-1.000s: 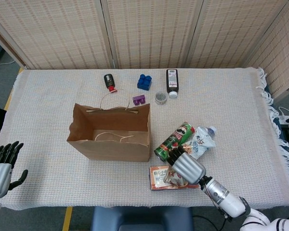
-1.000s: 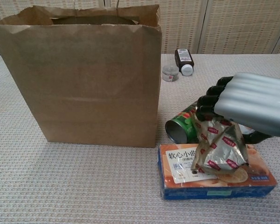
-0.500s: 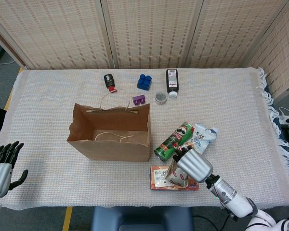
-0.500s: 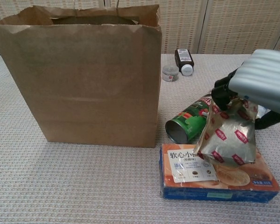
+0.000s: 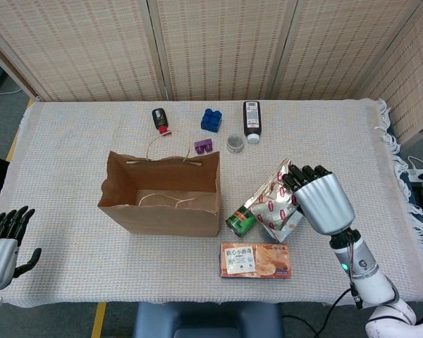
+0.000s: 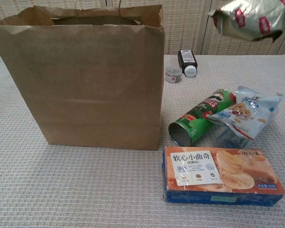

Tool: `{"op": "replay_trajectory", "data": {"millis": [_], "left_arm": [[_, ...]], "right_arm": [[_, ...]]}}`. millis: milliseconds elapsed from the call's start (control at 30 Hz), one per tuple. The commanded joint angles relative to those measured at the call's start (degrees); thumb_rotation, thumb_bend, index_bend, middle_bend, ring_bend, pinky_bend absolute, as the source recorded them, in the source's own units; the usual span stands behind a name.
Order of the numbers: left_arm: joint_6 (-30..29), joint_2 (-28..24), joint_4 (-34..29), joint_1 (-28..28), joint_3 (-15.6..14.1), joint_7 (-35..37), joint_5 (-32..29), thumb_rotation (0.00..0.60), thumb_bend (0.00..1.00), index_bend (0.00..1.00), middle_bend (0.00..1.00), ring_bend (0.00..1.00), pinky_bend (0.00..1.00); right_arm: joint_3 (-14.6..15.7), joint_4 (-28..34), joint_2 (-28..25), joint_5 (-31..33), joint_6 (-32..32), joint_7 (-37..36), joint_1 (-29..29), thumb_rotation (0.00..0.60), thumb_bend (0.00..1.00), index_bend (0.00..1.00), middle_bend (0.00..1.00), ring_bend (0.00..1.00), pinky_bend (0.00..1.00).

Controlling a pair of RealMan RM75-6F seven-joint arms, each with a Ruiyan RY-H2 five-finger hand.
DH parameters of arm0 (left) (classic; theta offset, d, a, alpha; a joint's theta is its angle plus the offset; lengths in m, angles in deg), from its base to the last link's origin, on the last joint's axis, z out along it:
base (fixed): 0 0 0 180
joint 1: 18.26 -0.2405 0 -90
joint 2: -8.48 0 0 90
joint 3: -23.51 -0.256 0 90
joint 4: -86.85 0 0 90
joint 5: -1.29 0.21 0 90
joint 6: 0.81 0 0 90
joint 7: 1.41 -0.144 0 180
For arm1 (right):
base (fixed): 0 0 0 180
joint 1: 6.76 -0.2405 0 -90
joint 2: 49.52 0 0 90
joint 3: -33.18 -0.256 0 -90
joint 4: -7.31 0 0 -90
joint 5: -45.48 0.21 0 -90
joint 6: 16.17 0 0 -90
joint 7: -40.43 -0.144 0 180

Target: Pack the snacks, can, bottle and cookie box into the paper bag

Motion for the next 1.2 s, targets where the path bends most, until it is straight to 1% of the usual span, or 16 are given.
{"op": "replay_trajectory", "data": {"millis": [33, 67, 167, 300, 333, 367, 433, 600, 733, 900, 967, 1000, 1067, 1100, 1167, 1200], "left_arm": [[0.04, -0.01, 0.00, 0.04, 0.00, -0.01, 0.03, 0.600, 0.36, 0.03, 0.00, 0.00, 0.00], [0.08, -0.03, 0.00, 0.07, 0.00, 0.04, 0.05, 0.600, 0.36, 0.03, 0.00, 0.00, 0.00], [0.23, -0.13, 0.06, 0.15, -0.04, 0.32, 0.11, 0.600, 0.36, 0.03, 0.00, 0.00, 0.00], [0.30, -0.17, 0.11, 0.19, -0.03, 0.55, 0.11, 0.600, 0.36, 0.03, 0.00, 0.00, 0.00], [0.34, -0.19, 0.16, 0.22, -0.03, 0.66, 0.13, 0.600, 0.36, 0.03, 0.00, 0.00, 0.00], [0.40, -0.19, 0.25, 0.25, -0.01, 0.68, 0.09, 0.600, 0.36, 0.03, 0.00, 0.00, 0.00], [0.46, -0.20, 0.30, 0.28, 0.00, 0.86, 0.05, 0.600, 0.36, 0.03, 0.00, 0.00, 0.00], [0.40, -0.24, 0.44, 0.25, -0.08, 1.20, 0.18, 0.600, 0.36, 0.04, 0.00, 0.00, 0.00], [0.32, -0.26, 0.55, 0.19, -0.12, 1.54, 0.24, 0.600, 0.36, 0.03, 0.00, 0.00, 0.00], [0.22, -0.36, 0.76, 0.06, -0.23, 2.18, 0.33, 0.600, 0.36, 0.03, 0.00, 0.00, 0.00], [0.16, -0.41, 0.83, -0.01, -0.30, 2.48, 0.39, 0.600, 0.36, 0.03, 0.00, 0.00, 0.00], [0.12, -0.42, 0.87, -0.05, -0.32, 2.61, 0.41, 0.600, 0.36, 0.03, 0.00, 0.00, 0.00], [0.02, -0.42, 0.96, -0.13, -0.37, 2.81, 0.46, 0.600, 0.35, 0.03, 0.00, 0.00, 0.00], [-0.01, -0.42, 0.99, -0.15, -0.38, 2.87, 0.46, 0.600, 0.35, 0.03, 0.00, 0.00, 0.00], [-0.08, -0.41, 1.03, -0.21, -0.41, 2.90, 0.48, 0.600, 0.35, 0.04, 0.00, 0.00, 0.00], [-0.11, -0.40, 1.03, -0.24, -0.41, 2.92, 0.48, 0.600, 0.35, 0.04, 0.00, 0.00, 0.00]], "right_arm": [[-5.17, 3.92, -0.21, 6.57, -0.67, 4.75, -2.86, 0.600, 0.35, 0.81, 0.64, 0.66, 0.74], [-6.44, 4.52, 0.44, 8.53, -1.44, 6.74, -4.18, 0.600, 0.35, 0.81, 0.64, 0.66, 0.73], [-8.87, 5.45, 2.92, 13.05, -3.23, 11.84, -7.83, 0.600, 0.35, 0.81, 0.64, 0.66, 0.74], [-9.91, 5.53, 4.64, 14.99, -3.57, 14.44, -9.74, 0.600, 0.35, 0.81, 0.64, 0.66, 0.74], [-10.75, 5.43, 6.33, 16.37, -3.76, 16.32, -11.47, 0.600, 0.35, 0.81, 0.65, 0.66, 0.74], [-12.02, 4.80, 9.78, 18.13, -5.68, 19.15, -15.60, 0.600, 0.35, 0.81, 0.64, 0.66, 0.74], [-13.00, 2.75, 14.53, 21.33, -5.62, 24.53, -19.76, 0.600, 0.35, 0.81, 0.64, 0.66, 0.74], [-12.82, -2.03, 22.36, 27.07, -4.81, 35.73, -26.78, 0.600, 0.35, 0.79, 0.65, 0.65, 0.74], [-11.19, -7.02, 27.03, 28.37, -4.17, 44.15, -31.78, 0.600, 0.35, 0.78, 0.64, 0.65, 0.74], [-10.14, -9.91, 30.67, 29.56, -3.88, 47.12, -35.11, 0.600, 0.35, 0.76, 0.64, 0.64, 0.74], [-9.72, -10.75, 31.78, 30.13, -3.33, 47.93, -35.86, 0.600, 0.35, 0.72, 0.64, 0.61, 0.72], [-9.58, -10.90, 32.19, 30.62, -2.92, 48.56, -36.06, 0.600, 0.35, 0.65, 0.64, 0.58, 0.70], [-9.19, -11.24, 32.80, 31.18, -1.60, 50.64, -36.54, 0.600, 0.31, 0.47, 0.61, 0.50, 0.64], [-8.98, -11.39, 32.89, 31.05, -1.02, 51.47, -36.72, 0.600, 0.28, 0.38, 0.57, 0.46, 0.62], [-8.57, -11.39, 32.60, 30.84, -0.14, 52.74, -36.93, 0.600, 0.24, 0.25, 0.48, 0.37, 0.56], [-8.57, -11.05, 32.38, 31.01, 0.16, 52.94, -36.90, 0.600, 0.22, 0.18, 0.43, 0.31, 0.50]]}}
